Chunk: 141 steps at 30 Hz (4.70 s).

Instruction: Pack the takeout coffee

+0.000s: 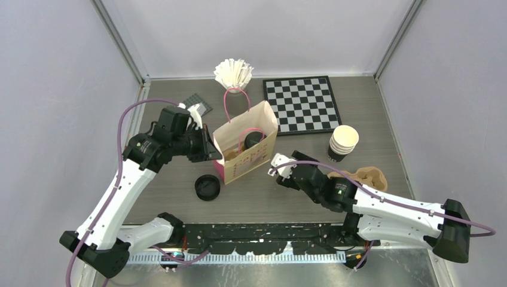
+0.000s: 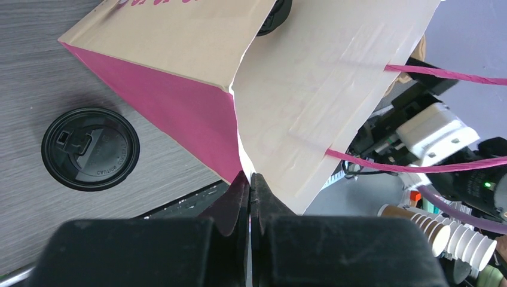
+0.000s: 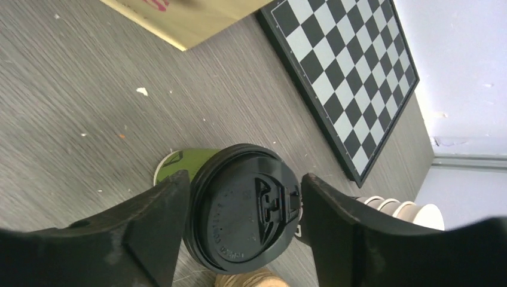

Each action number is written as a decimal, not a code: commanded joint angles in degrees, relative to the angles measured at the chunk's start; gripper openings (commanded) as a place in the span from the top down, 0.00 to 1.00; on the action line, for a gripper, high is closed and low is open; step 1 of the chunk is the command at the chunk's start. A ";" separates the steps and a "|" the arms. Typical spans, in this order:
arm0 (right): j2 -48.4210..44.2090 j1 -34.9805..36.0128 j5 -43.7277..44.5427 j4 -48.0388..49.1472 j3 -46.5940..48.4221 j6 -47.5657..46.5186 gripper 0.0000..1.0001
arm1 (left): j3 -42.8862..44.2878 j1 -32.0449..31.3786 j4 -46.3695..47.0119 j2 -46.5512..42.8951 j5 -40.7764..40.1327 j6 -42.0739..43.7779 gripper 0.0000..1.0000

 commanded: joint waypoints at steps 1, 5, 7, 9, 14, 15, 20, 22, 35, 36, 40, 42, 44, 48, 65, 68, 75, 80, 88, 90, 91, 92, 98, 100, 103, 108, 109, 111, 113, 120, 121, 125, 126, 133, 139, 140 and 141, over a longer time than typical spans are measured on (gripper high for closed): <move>-1.43 -0.05 1.11 -3.38 8.45 12.99 0.22 | 0.58 0.63 1.59 -0.17 -0.97 2.05 1.00; 0.54 -0.13 0.91 -11.93 17.14 22.10 0.21 | 0.80 1.07 1.56 -0.17 -1.23 2.44 1.00; 0.52 -0.53 0.13 -13.44 18.89 27.46 0.19 | 0.84 1.31 1.73 -0.05 -1.11 2.50 1.00; 0.17 -1.81 -1.81 -13.72 19.34 30.95 0.14 | 0.95 1.43 1.70 0.16 -0.92 2.60 1.00; -0.61 -13.44 -13.48 -14.47 20.59 42.13 0.04 | 1.34 1.62 1.60 1.32 0.69 3.08 1.00; -0.36 -16.08 -16.10 -15.05 21.00 43.64 0.04 | 1.69 1.70 1.38 1.70 0.94 3.20 1.00; 1.74 -21.17 -20.59 -18.37 20.61 43.27 0.06 | 2.13 1.71 0.63 2.21 2.32 3.83 1.00; 0.58 -21.38 -21.04 -16.26 17.98 42.13 0.06 | 1.75 1.71 0.52 2.20 2.73 4.11 1.00; -5.84 -21.34 -17.82 -12.26 6.87 39.24 0.05 | -1.95 1.71 2.25 -0.21 4.45 2.72 1.00; -5.90 -21.32 -18.07 -11.74 6.60 39.17 0.04 | -1.97 1.71 2.26 -0.17 4.44 2.71 1.00; -4.51 -21.34 -19.10 -11.56 7.18 38.03 0.04 | -1.88 1.71 2.19 -0.09 4.48 2.73 1.00; -4.14 -21.31 -19.82 -10.89 7.09 36.69 0.04 | -2.09 1.70 2.17 -0.13 4.71 2.63 1.00; -3.61 -21.37 -20.05 -10.34 6.87 35.47 0.04 | -2.31 1.71 2.16 -0.30 4.84 2.50 1.00; -2.94 -21.22 -20.64 -9.88 6.36 34.04 0.04 | -2.24 1.71 1.98 -0.57 4.76 2.60 1.00; 0.00 -20.00 -21.27 -9.98 6.12 29.87 0.04 | -2.02 1.71 1.74 -0.38 4.60 2.73 1.00; 0.74 -19.95 -20.69 -10.12 6.23 29.52 0.06 | -1.80 1.71 1.66 -0.19 4.68 2.84 1.00; 0.38 -19.89 -21.10 -10.08 6.42 29.21 0.14 | -1.88 1.71 1.57 -0.09 4.63 2.91 1.00; -0.07 -19.86 -20.67 -10.69 6.93 28.86 0.05 | -1.62 1.71 1.48 0.02 4.64 2.92 1.00; 1.49 -19.85 -20.13 -9.19 7.80 27.42 0.05 | -1.54 1.71 1.48 0.16 4.55 2.93 1.00; 2.05 -19.83 -20.31 -8.57 8.13 27.33 0.05 | -1.53 1.71 1.39 0.12 4.51 2.89 1.00; 2.27 -19.81 -20.31 -8.37 8.31 27.26 0.05 | -1.53 1.71 1.35 0.08 4.46 3.01 1.00; 2.51 -19.86 -20.29 -8.18 8.51 27.20 0.05 | -1.62 1.71 1.31 0.01 4.43 2.97 1.00; 3.09 -19.89 -19.73 -7.52 8.82 27.32 0.05 | -1.78 1.71 0.96 -0.26 4.25 3.02 1.00; 2.80 -19.87 -19.61 -7.58 9.12 27.58 0.04 | -1.84 1.71 0.95 -0.35 4.16 3.02 1.00; 2.39 -19.85 -19.49 -7.83 9.77 27.80 0.04 | -1.88 1.71 0.95 -0.35 4.09 3.02 1.00; 2.43 -19.86 -19.22 -7.96 10.84 27.67 0.03 | -1.80 1.71 0.97 -0.27 4.05 3.02 1.00; 2.68 -19.89 -19.05 -7.81 10.91 27.57 0.03 | -1.80 1.71 0.97 -0.20 4.13 3.02 1.00; 3.40 -19.89 -18.85 -7.73 10.85 27.15 0.03 | -1.80 1.71 1.01 -0.18 4.00 3.02 1.00; 4.08 -19.81 -18.91 -7.45 10.59 26.83 0.04 | -1.71 1.71 0.95 -0.18 4.03 3.02 1.00; 4.66 -19.86 -19.25 -6.59 9.16 26.48 0.07 | -1.61 1.71 0.60 -0.27 3.79 3.07 1.00; 4.56 -19.83 -19.26 -6.56 8.80 26.48 0.07 | -1.60 1.71 0.60 -0.27 3.81 3.06 1.00; 4.66 -19.88 -19.08 -6.22 8.14 26.33 0.11 | -1.53 1.71 0.60 -0.19 3.76 3.20 1.00; 4.74 -19.87 -18.95 -6.19 8.06 26.28 0.12 | -1.50 1.71 0.60 -0.18 3.76 3.20 1.00; 5.34 -19.84 -18.64 -6.21 6.96 26.94 0.09 | -1.12 1.71 0.51 -0.09 3.65 3.36 1.00; 4.86 -19.87 -18.21 -6.26 6.88 26.33 0.17 | -1.18 1.71 0.42 -0.05 3.69 3.35 1.00; 4.75 -19.87 -18.02 -6.41 6.96 26.27 0.20 | -1.14 1.71 0.47 -0.08 3.77 3.34 1.00; 4.60 -19.88 -17.64 -6.83 7.26 26.35 0.24 | -1.11 1.71 0.55 -0.09 3.86 3.42 1.00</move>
